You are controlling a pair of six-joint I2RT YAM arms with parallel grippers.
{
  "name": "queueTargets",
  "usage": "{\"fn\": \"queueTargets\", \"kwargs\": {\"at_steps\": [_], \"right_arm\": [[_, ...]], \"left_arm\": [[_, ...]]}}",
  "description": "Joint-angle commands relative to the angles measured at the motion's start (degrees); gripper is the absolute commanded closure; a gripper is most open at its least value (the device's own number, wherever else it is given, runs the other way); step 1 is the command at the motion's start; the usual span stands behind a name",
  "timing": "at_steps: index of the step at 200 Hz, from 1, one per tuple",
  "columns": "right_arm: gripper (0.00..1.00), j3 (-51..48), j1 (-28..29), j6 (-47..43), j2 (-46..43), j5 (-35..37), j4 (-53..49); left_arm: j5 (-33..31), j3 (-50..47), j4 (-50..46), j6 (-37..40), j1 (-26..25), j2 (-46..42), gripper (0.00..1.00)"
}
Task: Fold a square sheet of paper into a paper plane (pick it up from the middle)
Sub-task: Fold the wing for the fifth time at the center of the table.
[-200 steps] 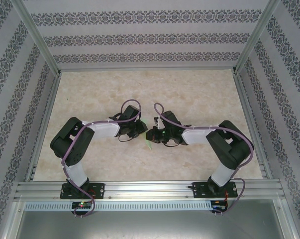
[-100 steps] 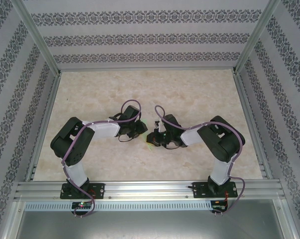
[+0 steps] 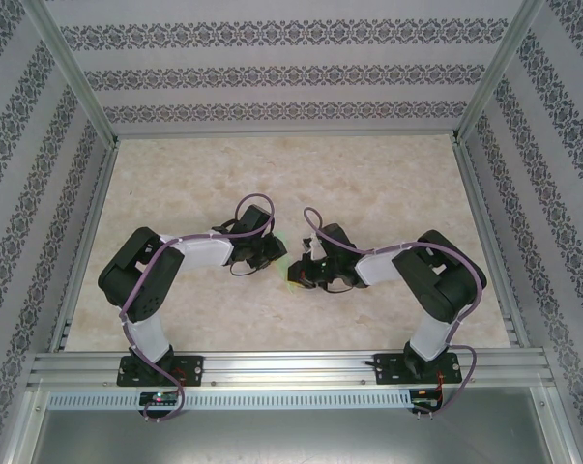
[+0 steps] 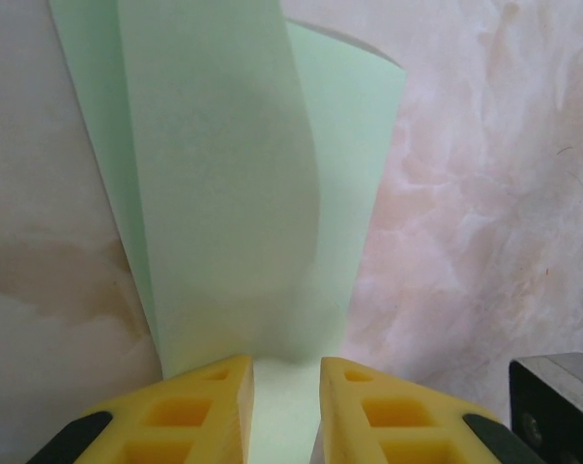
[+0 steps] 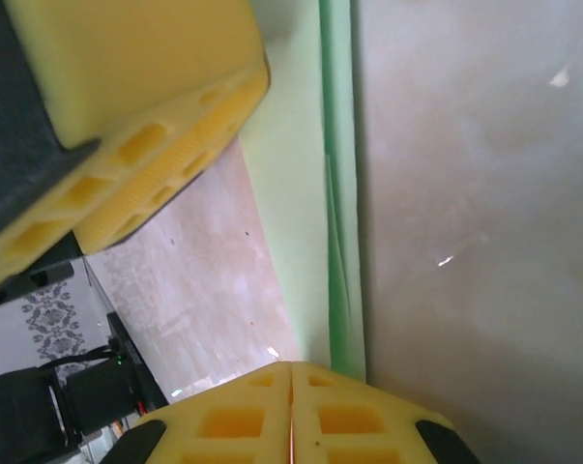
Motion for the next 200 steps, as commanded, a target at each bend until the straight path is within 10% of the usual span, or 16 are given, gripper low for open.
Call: {"fn": "queueTargets", "kwargs": {"at_steps": [1,200], "right_arm": [[0.92,0.6,1.3,-2.3,0.0,-1.6,-3.8],[0.89,7.9,5.9,-9.9,-3.9,7.9,-17.6]], "left_arm": [[-0.5,1.3,-1.4,0.9,-0.3,1.3,0.74],[0.2,1.5,-1.5,0.9,-0.3,1.4,0.74]]}}
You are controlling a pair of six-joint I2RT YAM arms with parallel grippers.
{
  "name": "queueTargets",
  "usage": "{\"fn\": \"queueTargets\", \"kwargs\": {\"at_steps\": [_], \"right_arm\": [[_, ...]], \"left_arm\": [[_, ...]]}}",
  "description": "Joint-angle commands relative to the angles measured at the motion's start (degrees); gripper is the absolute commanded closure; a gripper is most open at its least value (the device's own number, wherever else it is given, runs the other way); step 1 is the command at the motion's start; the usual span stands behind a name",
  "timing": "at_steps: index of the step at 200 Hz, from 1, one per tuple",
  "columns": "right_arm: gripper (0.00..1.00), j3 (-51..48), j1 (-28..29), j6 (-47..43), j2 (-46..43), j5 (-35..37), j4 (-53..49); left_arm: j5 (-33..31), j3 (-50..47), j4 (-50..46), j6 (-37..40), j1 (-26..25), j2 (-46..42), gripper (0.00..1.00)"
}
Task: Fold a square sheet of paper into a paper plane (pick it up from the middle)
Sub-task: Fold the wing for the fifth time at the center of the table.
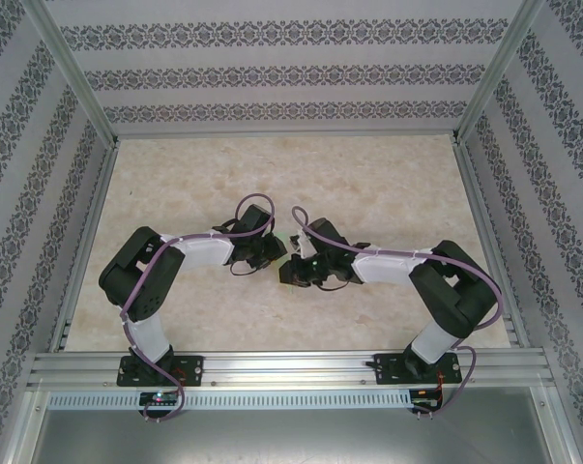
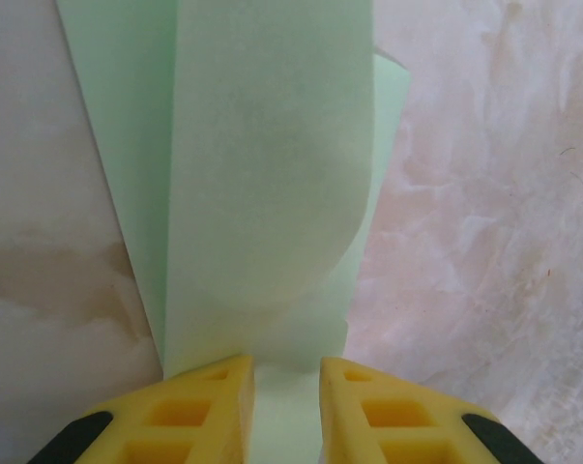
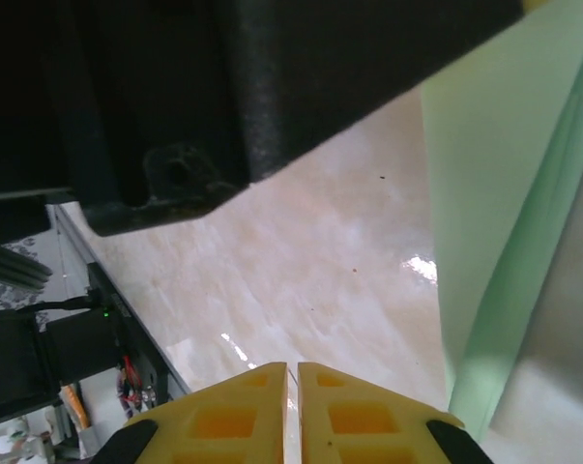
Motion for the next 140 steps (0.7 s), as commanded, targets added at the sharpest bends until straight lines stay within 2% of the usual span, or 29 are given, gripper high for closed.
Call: {"fn": "queueTargets", "kwargs": {"at_steps": [1,65,98,140], "right_arm": [[0.89,1.0,0.8,-1.9,2.4,4.1,-2.0],[0.89,-1.0,0.8,-3.0,2.5,10.5,-6.3],[0.89,-3.6,0.4,-2.2,3.0,10.7,-6.0],[0.89,-7.5,-1.0,1.0,3.9,7.2,-0.1]], "left_arm": [[0.0,1.1,-1.2,1.0,-0.3,1.1,0.74],[0.0,1.4,-1.7,1.3,-0.2,1.2,0.74],[-0.1,1.3,-1.9,1.3,-0.3,1.5,0.74],[-0.1,1.5,-1.8,1.4,-0.2,1.6,0.74]]}}
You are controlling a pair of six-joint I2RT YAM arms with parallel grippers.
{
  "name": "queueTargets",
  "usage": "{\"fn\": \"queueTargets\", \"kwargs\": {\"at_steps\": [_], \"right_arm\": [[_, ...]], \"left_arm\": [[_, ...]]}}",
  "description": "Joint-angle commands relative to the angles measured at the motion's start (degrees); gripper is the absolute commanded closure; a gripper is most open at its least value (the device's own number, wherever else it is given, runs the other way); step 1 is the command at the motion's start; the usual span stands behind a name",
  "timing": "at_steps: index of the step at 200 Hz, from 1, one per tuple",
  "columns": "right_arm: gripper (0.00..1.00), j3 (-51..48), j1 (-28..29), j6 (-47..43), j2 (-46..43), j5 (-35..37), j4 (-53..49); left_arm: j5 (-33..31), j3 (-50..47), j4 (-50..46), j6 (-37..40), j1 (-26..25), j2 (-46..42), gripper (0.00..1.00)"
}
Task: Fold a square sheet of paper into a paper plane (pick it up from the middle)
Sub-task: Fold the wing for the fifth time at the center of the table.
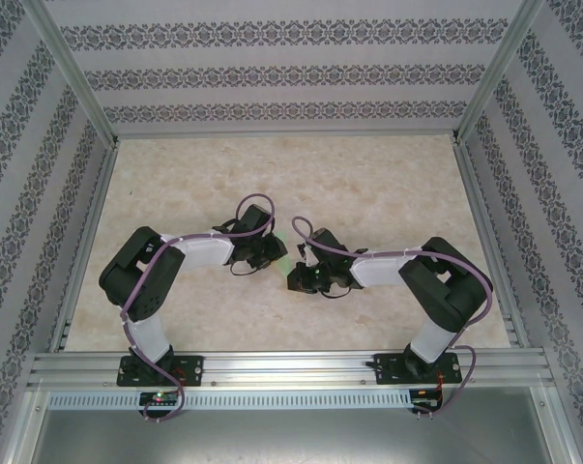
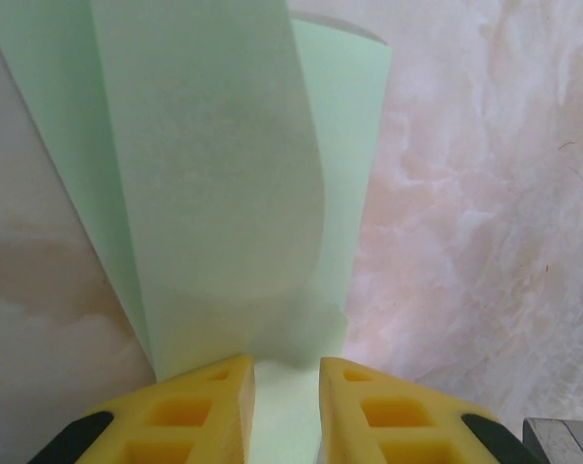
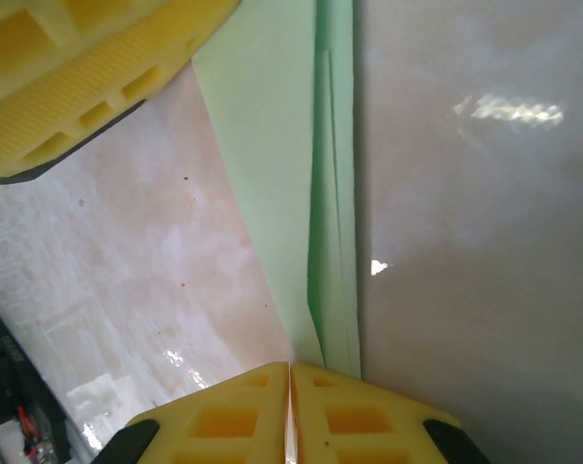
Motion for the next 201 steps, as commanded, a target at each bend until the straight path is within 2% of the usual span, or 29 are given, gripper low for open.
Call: {"fn": "queueTargets", "kwargs": {"at_steps": [1,33,58,87,135,201], "right_arm": [[0.89,-3.1,-0.7,1.4,1.0,0.6,-2.3],[0.87,-2.7,-0.6,0.3,-4.9,1.1,-7.6],[0.86,-6.9,-1.3,2.3,-9.8,-1.0,-3.8],[0.85,-1.9,-2.5,1.7,-12.2,-3.6,-3.5],[0.85,5.8,-3.0,2.1,-3.1,-3.9,-0.1],[0.87,4.1,-3.9,3.4,4.8,-1.6,5.3]], "left_arm": [[-0.5,1.3,-1.8,1.3,-0.2,1.4,0.74],[-0.6,1.6,-2.5,1.6,-0.2,1.4,0.74],[-0.4,1.3,-1.7,1.5,-0.2,1.4,0.74],[0.6,1.9,-1.3,1.6,-0.2,2.0,0.75],[0.8,2.2,-0.8,1.4,-0.2,2.4,0.75],[1.3,2.0,-0.4,1.4,-0.3,2.1,0.75]]}}
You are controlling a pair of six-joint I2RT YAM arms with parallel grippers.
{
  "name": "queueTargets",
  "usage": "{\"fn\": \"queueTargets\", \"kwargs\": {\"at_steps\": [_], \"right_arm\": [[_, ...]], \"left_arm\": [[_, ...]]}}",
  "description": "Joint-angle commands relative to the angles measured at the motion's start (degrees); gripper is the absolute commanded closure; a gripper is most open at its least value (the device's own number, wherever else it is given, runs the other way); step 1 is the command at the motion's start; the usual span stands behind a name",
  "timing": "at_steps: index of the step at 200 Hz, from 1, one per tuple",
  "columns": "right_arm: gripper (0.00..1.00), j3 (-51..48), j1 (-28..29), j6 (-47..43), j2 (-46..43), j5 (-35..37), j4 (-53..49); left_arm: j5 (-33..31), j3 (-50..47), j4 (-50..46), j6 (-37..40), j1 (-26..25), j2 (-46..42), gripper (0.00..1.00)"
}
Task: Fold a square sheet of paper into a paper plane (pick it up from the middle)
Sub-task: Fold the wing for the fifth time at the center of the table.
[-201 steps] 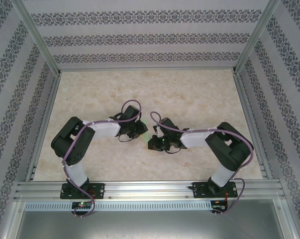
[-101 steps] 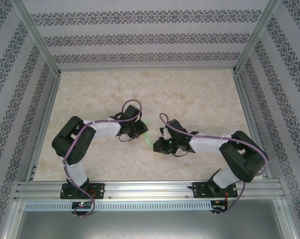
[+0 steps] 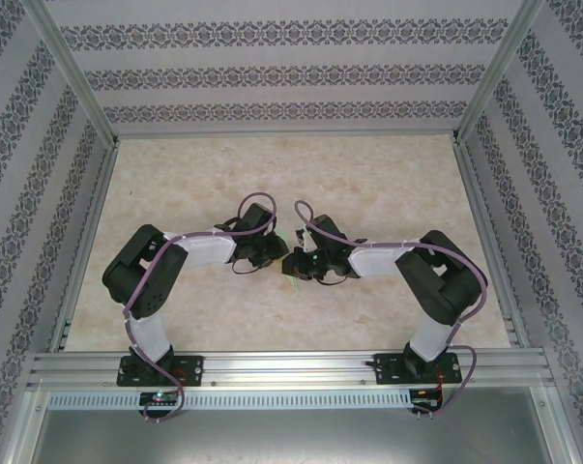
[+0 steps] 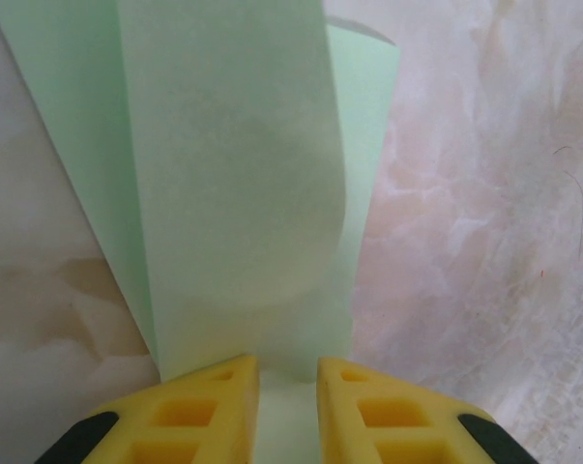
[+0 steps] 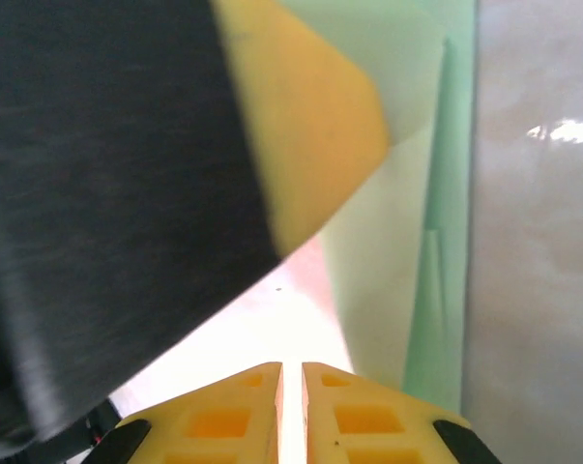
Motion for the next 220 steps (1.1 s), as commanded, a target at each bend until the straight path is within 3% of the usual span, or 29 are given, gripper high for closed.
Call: {"fn": "queueTargets", "kwargs": {"at_steps": [1,68,136,220], "right_arm": [[0.87,-1.4,-0.9,0.4,1.6,1.6,2.8],[1.0,-5.4,-3.4,-5.1,5.3,2.3,-7.4],[1.0,-5.4,-4.4,-10.4,6.1,-0.7,-12.6],[1.0,-5.0,-5.9,-13.6,4.4,-2.8,-16.6]], "left_arm": [[0.6,0.7,-0.3,1.4,-0.2,0.9,0.75],[-0.9,0.5,2.1,6.0,0.9,-0.3,0.72],[1.4,-0.2,10.4,13.5,5.5,2.9,0.7],[3.3,-1.3,12.3,19.8,13.4,4.5,0.68]]}}
